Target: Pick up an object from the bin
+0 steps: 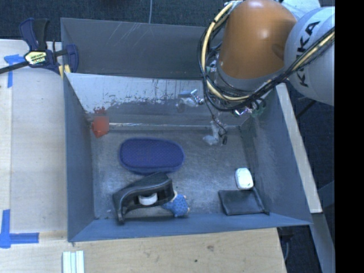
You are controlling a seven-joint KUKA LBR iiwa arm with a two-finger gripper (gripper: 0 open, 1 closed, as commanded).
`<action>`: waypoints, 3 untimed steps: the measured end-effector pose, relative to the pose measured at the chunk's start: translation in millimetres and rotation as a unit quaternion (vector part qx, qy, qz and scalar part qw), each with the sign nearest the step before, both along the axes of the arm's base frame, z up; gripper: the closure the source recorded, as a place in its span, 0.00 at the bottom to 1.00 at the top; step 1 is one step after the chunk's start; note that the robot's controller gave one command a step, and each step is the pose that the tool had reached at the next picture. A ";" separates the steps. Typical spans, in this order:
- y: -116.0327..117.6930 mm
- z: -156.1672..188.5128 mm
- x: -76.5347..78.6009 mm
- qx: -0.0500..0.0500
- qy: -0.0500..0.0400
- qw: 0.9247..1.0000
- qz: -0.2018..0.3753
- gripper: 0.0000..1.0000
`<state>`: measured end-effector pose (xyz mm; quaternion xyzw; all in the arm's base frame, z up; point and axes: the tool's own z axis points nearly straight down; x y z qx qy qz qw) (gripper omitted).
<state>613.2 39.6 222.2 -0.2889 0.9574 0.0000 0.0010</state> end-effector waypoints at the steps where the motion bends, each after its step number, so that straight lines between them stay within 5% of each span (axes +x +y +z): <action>1: 1.2 -11.1 14.4 0.000 -0.002 1.000 0.031 0.00; 3: -0.7 -24.0 7.5 0.000 0.000 0.999 0.053 0.00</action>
Offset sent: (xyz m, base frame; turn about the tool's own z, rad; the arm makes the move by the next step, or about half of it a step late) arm 0.0133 0.0011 -0.0116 -0.0653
